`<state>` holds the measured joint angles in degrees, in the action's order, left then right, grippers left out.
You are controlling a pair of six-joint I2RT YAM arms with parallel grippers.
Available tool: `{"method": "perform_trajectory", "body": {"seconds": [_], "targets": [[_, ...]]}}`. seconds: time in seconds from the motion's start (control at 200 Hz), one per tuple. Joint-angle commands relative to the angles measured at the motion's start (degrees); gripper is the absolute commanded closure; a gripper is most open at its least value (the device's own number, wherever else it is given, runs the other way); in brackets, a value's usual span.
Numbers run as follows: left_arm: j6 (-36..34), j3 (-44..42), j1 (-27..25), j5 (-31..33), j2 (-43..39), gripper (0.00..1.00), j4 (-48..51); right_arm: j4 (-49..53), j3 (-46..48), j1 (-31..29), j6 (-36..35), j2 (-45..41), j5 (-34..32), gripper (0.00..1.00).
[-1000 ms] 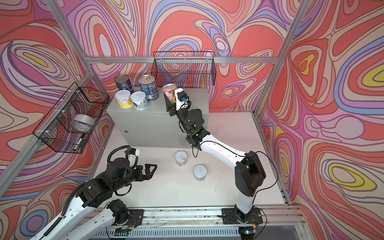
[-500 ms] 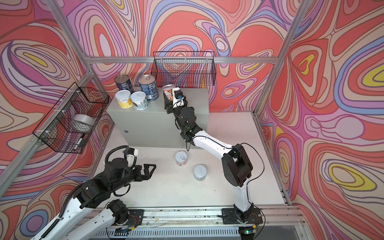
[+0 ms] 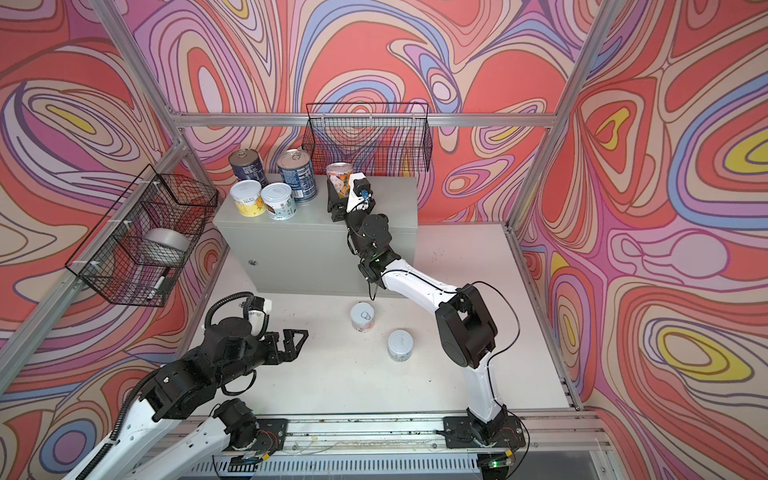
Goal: Place and organize the canned foods onto the counter
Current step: 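Carry the juice can with the right gripper onto the grey cabinet top, then set the juice can down beside the light blue can and open the right gripper, then lower the left gripper over the pink pull-tab can while the right gripper approaches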
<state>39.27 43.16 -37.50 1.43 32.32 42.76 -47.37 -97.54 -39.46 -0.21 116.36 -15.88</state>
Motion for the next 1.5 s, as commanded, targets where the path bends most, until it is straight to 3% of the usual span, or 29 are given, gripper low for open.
{"method": "perform_trajectory", "body": {"seconds": [0.0, 0.285, 0.676, 0.977, 1.232, 1.497], "targets": [[1.05, 1.49, 0.23, 0.72, -0.14, 0.0, 1.97, 1.8, -1.42, 0.44, 0.99, 3.57, 0.83, 0.31], [1.7, 1.23, 0.23, -0.27, 0.38, 0.0, 1.03, 3.76, -1.79, 0.44, -0.56, 3.23, 2.46, 0.15], [-0.88, 1.4, 0.23, -0.48, 1.42, 0.0, 0.0, 2.72, 6.32, 0.44, -4.47, -6.26, 3.95, 0.1], [-4.39, 5.31, 0.14, -1.55, 9.45, 0.0, -2.74, 3.78, 14.66, 0.48, -4.14, -17.55, 4.9, 0.05], [-7.28, 7.08, 0.06, -2.95, 17.28, 0.0, -10.29, 1.5, 30.56, 0.44, 0.62, -31.64, 3.1, 0.05], [-10.63, 6.57, -0.99, -5.86, 27.06, 0.0, -20.13, 15.84, 47.84, 0.46, 2.73, -48.86, 4.24, 0.05]]}}
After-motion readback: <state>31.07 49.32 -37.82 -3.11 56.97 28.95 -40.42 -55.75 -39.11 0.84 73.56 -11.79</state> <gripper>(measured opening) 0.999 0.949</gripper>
